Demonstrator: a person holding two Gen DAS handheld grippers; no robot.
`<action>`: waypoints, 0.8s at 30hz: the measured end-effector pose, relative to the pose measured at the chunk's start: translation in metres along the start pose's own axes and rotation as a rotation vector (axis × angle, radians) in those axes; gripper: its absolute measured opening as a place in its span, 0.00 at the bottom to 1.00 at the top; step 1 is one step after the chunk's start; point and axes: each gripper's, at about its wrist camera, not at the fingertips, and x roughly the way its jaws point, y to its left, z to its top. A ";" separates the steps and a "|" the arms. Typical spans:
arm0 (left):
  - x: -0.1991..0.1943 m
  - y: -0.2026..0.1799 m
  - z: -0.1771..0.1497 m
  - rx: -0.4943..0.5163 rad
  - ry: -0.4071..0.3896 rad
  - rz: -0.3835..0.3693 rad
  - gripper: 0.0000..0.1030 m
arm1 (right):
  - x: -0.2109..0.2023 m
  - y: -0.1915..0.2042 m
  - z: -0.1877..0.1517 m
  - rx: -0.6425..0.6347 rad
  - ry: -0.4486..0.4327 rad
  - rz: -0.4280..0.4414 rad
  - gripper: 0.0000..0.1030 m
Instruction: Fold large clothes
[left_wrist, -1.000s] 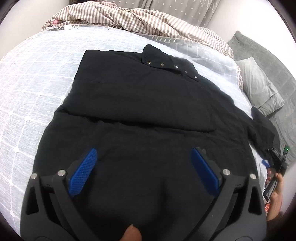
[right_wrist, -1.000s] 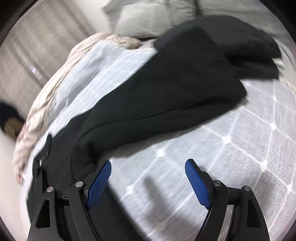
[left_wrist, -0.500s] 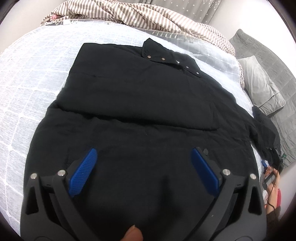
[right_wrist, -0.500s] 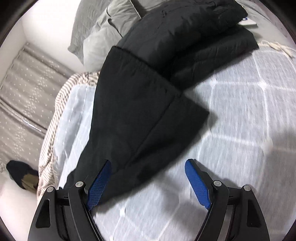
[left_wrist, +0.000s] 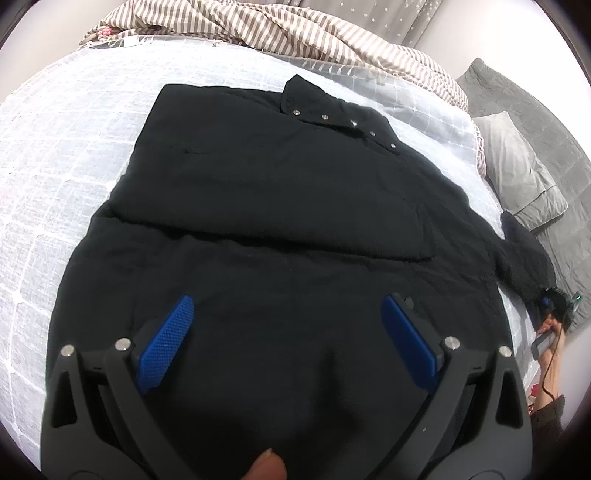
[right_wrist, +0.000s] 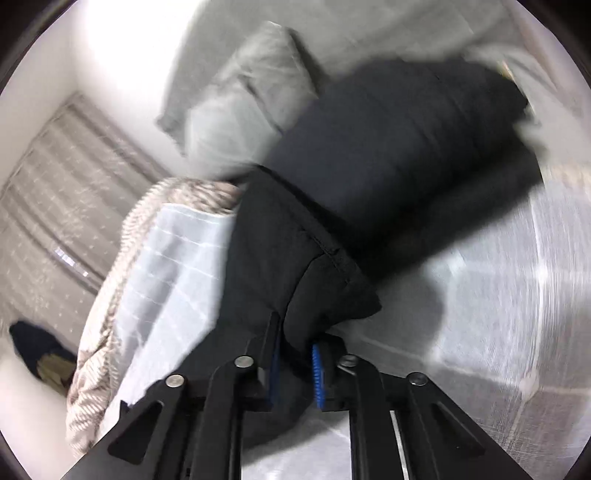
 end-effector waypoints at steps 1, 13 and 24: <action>0.000 0.000 0.001 -0.002 -0.002 -0.006 0.98 | -0.008 0.017 0.003 -0.042 -0.019 0.022 0.11; -0.010 -0.003 0.008 0.002 -0.021 -0.054 0.98 | -0.078 0.208 -0.001 -0.401 -0.110 0.230 0.10; -0.021 0.007 0.011 -0.034 -0.039 -0.094 0.98 | -0.093 0.329 -0.121 -0.721 0.025 0.366 0.10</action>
